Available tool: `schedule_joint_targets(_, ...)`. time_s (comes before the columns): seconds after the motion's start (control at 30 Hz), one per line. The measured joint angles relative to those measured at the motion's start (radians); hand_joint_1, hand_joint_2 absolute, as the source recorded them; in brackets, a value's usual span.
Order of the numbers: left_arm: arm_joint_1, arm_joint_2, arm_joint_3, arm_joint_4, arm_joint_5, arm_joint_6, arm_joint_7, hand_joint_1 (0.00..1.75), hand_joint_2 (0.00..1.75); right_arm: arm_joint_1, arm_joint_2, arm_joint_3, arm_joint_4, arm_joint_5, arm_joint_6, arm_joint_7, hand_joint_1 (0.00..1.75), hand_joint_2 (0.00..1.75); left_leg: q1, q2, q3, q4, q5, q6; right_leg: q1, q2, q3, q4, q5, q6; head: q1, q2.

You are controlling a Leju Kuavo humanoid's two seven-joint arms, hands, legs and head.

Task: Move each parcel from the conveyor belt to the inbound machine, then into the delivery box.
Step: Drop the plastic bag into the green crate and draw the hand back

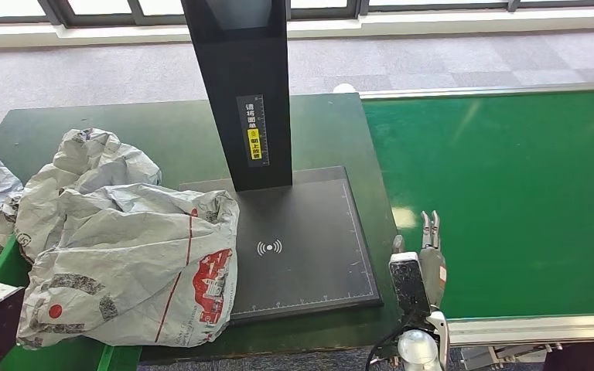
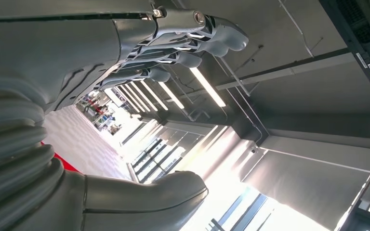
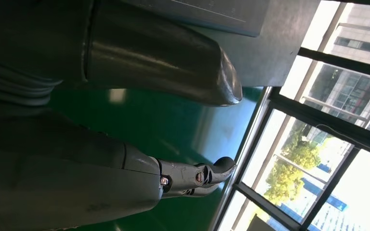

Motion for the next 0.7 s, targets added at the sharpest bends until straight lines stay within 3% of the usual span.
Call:
schedule_joint_targets(0.23, -0.002, 0.0, -0.009, 0.039, 0.1, 0.0, -0.072, 0.0, 1.75, 0.003, 0.001, 0.0, -0.009, 0.007, 0.01, 0.009, 0.0, 0.0, 0.0, 0.0, 0.0, 0.0, 0.0, 0.0, 0.0, 0.0, 0.0, 0.0, 0.0, 0.0, 0.0, 0.0)
schedule_joint_targets(0.3, -0.003, 0.0, -0.021, 0.067, 0.18, 0.0, -0.143, 0.0, 1.75, 0.005, 0.001, 0.0, -0.017, 0.008, 0.015, 0.005, 0.0, 0.0, 0.0, 0.001, 0.001, 0.0, 0.0, 0.0, 0.0, 0.0, 0.0, 0.0, 0.0, 0.0, 0.0, 0.0)
schedule_joint_targets(0.4, -0.004, 0.0, -0.078, 0.127, 0.369, 0.0, -0.322, 0.0, 1.75, 0.008, 0.002, 0.0, -0.035, -0.003, 0.023, -0.015, 0.0, 0.0, 0.0, 0.0, 0.001, 0.0, 0.0, 0.0, -0.001, 0.0, 0.0, 0.0, 0.0, 0.0, 0.0, 0.0)
schedule_joint_targets(0.5, -0.006, 0.0, -0.136, 0.169, 0.44, -0.004, -0.395, 0.0, 1.75, 0.01, 0.003, 0.0, -0.049, -0.014, 0.031, -0.028, 0.0, 0.0, 0.0, 0.0, 0.001, 0.0, 0.0, 0.0, -0.001, 0.0, 0.0, 0.0, 0.0, 0.0, 0.0, 0.0)
schedule_joint_targets(0.63, -0.012, 0.011, -0.254, 0.21, 0.662, -0.152, -0.523, 0.0, 1.75, 0.013, 0.006, 0.008, -0.084, -0.127, 0.087, -0.131, 0.0, 1.75, 0.0, 0.0, 0.001, 0.001, 0.0, 0.0, -0.001, 0.0, 0.0, 0.0, 0.001, 0.0, 0.0, 0.0)
schedule_joint_targets(0.7, -0.031, 0.026, -0.36, 0.232, 0.784, -0.239, -0.556, 0.0, 1.75, 0.014, 0.006, 0.041, -0.122, -0.22, 0.105, -0.169, 0.0, 1.75, 0.0, -0.001, 0.001, 0.002, 0.0, 0.001, -0.001, -0.001, 0.001, 0.0, 0.001, 0.0, 0.0, 0.0)
